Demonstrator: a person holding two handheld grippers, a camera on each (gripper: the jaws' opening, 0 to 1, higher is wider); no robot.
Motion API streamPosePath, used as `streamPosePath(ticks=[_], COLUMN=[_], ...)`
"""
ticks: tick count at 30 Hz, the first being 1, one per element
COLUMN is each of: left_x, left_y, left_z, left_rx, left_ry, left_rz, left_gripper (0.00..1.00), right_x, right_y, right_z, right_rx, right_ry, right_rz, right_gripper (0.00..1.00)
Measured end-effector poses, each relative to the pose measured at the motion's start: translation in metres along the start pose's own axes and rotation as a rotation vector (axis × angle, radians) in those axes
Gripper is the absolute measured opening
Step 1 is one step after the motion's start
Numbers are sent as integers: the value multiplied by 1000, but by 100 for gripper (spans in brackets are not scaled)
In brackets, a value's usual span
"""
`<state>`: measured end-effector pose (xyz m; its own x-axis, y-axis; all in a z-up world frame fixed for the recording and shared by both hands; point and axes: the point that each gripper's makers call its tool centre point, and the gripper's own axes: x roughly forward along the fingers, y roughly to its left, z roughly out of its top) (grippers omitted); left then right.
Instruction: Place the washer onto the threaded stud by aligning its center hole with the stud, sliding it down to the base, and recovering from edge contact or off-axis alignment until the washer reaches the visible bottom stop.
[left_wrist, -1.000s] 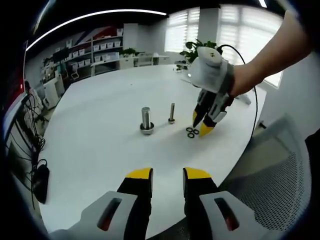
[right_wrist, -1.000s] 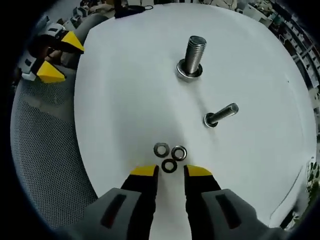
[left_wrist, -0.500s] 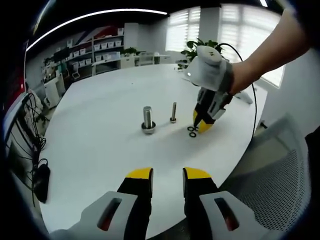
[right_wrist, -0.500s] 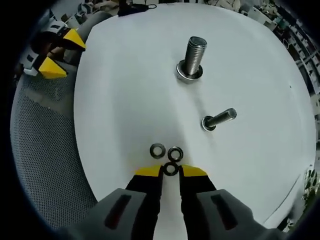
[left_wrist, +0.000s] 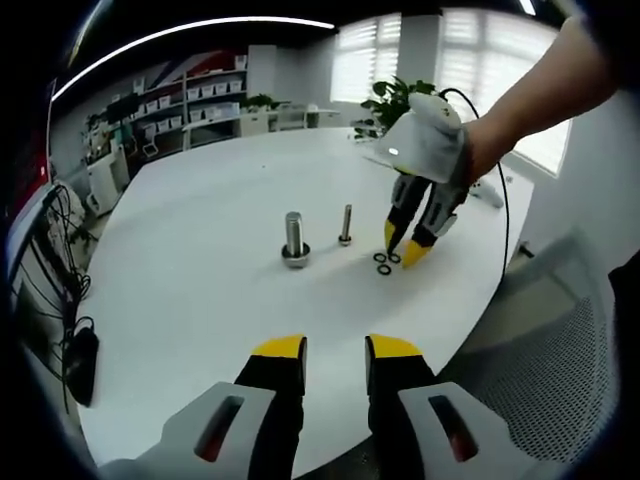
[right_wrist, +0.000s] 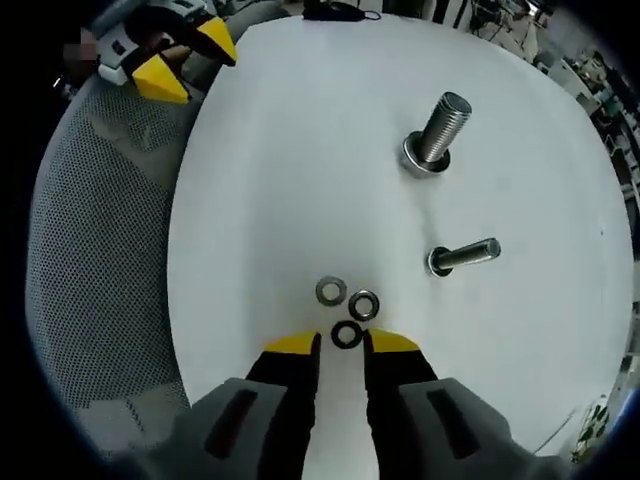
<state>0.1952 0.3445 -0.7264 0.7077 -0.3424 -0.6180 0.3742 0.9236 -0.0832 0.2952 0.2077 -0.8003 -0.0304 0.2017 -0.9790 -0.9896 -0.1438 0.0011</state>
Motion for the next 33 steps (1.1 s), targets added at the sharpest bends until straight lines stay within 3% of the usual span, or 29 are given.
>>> streamPosePath(ticks=[4,8,11,25,33], left_x=[0,0,0,0,0], left_y=[1,1,1,-1,-1], left_z=[-1,0,0,1,0], left_rx=[-2,-2,-1,-8,-12], left_ry=[0,-1,1,-8,-4], left_rz=[2,2,1,-13,-10], left_gripper=[21,21,21,21,21], right_x=[1,1,1,1,-1], right_y=[-3,-1,-2,-2,-4], right_z=[2,1,2,0,-2], right_rx=[5,-60,7,99,180], right_ry=[32,93,113,112,71], right_rz=[-5,-6,-13,-95,-71], right_gripper=[15,15,15,14,14])
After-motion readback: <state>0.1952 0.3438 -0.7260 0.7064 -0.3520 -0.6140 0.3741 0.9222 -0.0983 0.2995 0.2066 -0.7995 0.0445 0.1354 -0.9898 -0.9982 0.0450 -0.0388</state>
